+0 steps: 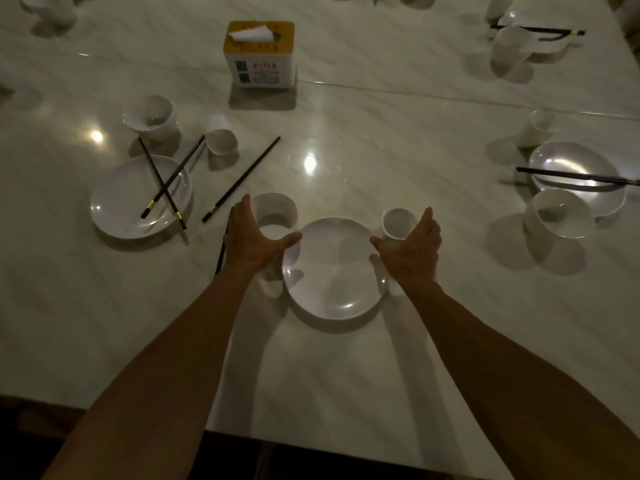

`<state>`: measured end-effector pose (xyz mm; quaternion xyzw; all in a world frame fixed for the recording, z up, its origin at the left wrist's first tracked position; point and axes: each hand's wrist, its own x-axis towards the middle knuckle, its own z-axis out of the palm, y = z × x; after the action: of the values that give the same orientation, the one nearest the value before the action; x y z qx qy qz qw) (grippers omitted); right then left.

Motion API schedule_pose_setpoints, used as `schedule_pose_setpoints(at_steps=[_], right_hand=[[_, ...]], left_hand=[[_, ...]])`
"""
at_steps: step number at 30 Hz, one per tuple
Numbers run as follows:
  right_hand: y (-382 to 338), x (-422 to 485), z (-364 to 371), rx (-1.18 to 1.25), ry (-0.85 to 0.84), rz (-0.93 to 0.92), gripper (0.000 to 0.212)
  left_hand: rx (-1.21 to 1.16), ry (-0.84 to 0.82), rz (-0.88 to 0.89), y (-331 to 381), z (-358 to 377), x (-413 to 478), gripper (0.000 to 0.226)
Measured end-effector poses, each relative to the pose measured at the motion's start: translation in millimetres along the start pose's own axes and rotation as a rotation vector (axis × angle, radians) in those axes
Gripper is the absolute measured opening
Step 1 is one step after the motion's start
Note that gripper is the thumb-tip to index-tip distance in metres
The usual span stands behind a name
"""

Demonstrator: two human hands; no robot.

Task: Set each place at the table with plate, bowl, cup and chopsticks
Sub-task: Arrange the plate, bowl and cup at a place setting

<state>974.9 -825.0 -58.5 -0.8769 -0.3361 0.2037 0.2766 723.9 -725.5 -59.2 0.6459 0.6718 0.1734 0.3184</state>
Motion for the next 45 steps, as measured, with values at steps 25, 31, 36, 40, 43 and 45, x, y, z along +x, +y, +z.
schedule_pose_setpoints(at_steps=[25,31,36,40,43,45], right_hand=[[-189,46,112,-0.168,-0.283,-0.543,0.043],[-219,0,120,-0.159,-0.290,-0.693,0.031],[-224,-68,120,-0.246,-0.372,-0.835,0.015],[-200,-114,138,-0.392,-0.520,-0.776,0.011],[-179,-130,151,-0.369,-0.675,-0.615,0.018],[-171,-137,156,-0.327,-0.731,-0.501,0.018]], left_hand=[[0.268,-0.053,-0.003,-26,-46,150,0.013],[0.222,-0.027,-0.040,-24,-81,125,0.009],[0.207,-0.023,-0.068,-41,-108,80,0.015],[0.145,0.007,-0.113,-68,-117,41,0.015],[0.110,0.005,-0.111,-85,-117,15,0.008],[0.076,0.002,-0.143,-93,-117,-1,0.011]])
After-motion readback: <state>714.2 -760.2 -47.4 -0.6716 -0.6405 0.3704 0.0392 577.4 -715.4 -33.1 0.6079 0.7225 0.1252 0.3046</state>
